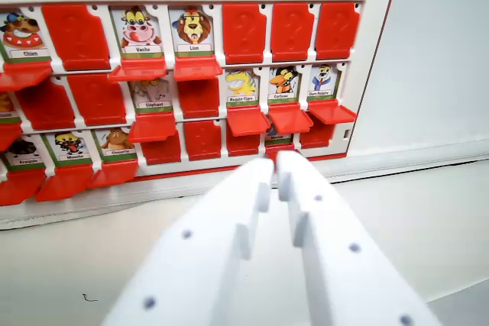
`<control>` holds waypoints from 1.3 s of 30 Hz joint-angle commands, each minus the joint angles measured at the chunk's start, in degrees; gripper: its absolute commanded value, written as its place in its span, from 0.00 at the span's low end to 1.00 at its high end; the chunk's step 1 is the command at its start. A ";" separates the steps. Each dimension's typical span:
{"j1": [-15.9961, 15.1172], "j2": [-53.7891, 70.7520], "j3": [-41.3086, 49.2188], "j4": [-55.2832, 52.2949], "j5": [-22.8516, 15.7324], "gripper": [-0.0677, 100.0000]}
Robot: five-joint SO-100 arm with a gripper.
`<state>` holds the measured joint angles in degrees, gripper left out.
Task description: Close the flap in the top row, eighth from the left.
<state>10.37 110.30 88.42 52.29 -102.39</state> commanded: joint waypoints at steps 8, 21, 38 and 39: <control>-4.75 18.19 4.57 3.87 1.49 0.00; -9.05 24.61 5.62 9.23 4.57 0.00; -9.32 25.93 7.91 9.76 5.19 0.00; -9.40 26.02 8.09 9.76 5.19 0.00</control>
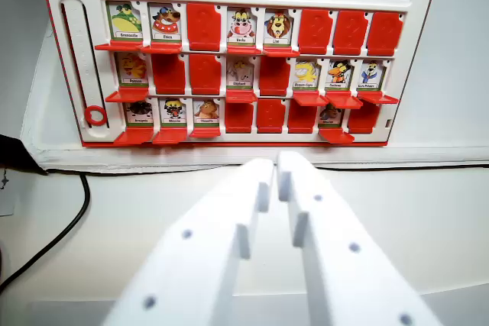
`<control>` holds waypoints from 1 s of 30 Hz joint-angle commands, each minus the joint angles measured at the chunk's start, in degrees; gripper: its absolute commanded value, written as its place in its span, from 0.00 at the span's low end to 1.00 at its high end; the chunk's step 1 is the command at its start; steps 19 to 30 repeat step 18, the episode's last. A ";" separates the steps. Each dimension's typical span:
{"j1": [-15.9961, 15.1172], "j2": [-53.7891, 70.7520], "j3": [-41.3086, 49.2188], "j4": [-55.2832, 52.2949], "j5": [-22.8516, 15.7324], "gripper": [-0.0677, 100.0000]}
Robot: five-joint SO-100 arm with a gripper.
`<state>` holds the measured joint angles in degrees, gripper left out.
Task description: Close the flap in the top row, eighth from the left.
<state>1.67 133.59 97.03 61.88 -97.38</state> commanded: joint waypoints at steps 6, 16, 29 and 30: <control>-0.88 2.46 0.18 -0.79 0.18 0.00; -1.14 1.49 0.97 -1.93 0.35 0.00; -1.14 1.32 1.14 -2.29 0.35 0.00; -1.14 1.32 1.14 -2.29 0.35 0.00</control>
